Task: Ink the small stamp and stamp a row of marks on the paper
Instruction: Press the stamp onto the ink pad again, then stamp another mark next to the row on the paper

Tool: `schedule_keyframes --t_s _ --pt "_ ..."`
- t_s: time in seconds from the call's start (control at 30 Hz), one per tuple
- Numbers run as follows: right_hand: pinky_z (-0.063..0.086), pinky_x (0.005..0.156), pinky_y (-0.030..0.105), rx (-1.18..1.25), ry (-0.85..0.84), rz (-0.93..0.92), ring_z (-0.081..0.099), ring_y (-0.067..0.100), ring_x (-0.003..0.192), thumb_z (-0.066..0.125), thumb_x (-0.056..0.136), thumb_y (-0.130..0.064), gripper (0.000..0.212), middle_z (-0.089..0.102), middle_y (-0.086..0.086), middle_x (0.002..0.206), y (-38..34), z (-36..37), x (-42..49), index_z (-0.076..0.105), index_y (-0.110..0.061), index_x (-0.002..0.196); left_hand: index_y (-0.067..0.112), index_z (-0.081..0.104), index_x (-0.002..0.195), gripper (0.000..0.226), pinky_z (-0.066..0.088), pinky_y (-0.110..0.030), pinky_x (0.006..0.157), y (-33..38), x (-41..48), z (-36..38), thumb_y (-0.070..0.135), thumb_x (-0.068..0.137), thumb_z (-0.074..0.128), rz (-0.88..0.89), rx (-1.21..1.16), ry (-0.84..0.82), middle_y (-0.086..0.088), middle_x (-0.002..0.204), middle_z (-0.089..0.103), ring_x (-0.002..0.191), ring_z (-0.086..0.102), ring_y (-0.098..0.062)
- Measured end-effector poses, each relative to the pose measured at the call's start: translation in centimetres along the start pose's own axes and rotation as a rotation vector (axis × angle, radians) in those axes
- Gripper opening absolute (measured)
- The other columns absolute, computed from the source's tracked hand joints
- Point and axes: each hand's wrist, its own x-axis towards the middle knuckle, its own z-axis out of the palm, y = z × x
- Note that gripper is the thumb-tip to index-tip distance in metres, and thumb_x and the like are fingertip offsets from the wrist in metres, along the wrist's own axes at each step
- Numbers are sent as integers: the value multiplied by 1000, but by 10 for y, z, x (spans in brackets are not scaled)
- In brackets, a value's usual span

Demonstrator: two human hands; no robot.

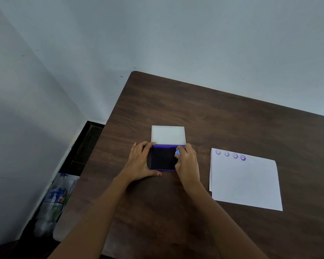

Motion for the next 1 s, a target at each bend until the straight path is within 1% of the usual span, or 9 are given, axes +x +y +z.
schedule_keyframes --t_s 0.27,0.4,0.47,0.53,0.63,0.67,0.73,0.83,1.0 --pt "48 87 31 130 31 20 52 24 107 54 86 -5 28 51 16 120 7 -1 1 55 -5 114 24 20 138 103 6 -44 115 5 -1 -2 48 57 79 -13 5 -9 -9 142 24 133 20 -25" --pt "42 77 18 243 51 66 55 23 96 56 85 -6 23 55 16 111 11 -3 4 60 -4 107 23 21 137 103 13 -48 115 8 -1 -5 47 57 80 -19 28 -13 -9 141 25 131 22 -26" --pt "40 71 12 413 90 155 55 19 90 59 83 -6 20 60 15 106 16 -9 8 63 -4 102 22 21 137 103 12 -48 116 11 1 -5 46 57 80 -25 51 -26 -9 141 24 132 22 -27" --pt "46 75 13 640 127 299 58 16 90 60 83 -10 22 64 10 105 23 -19 8 63 -7 105 22 18 137 104 7 -49 116 14 3 -6 46 57 80 -46 85 -48 -9 143 20 135 17 -27" --pt "52 68 14 1202 87 516 60 9 85 58 85 -11 27 63 4 99 35 -36 7 58 -7 112 24 10 139 110 -11 -51 111 21 6 -4 50 57 78 -67 168 -65 -8 148 9 139 1 -28" --pt "53 67 16 1415 65 582 60 9 84 55 87 -11 25 63 4 97 38 -43 5 57 -5 111 25 7 140 112 -16 -51 109 24 7 -2 53 57 77 -60 201 -63 -6 150 6 140 -4 -28" --pt "56 63 17 1735 42 681 61 11 82 51 89 -8 13 62 5 92 45 -55 2 60 -5 97 28 3 141 114 -21 -51 105 33 11 2 60 57 73 -33 256 -50 -3 152 1 140 -10 -27" --pt "57 56 18 1983 33 731 61 14 78 47 90 -3 13 59 10 90 52 -67 -4 58 -3 84 28 5 141 111 -24 -50 103 50 18 13 68 58 67 16 263 -26 -2 153 3 140 -11 -24" --pt "57 56 20 2129 12 691 55 18 85 42 91 -1 15 58 14 95 66 -89 -14 56 2 91 27 15 140 94 -25 -49 102 84 33 40 67 67 59 136 296 -56 -2 152 13 141 -6 -23"
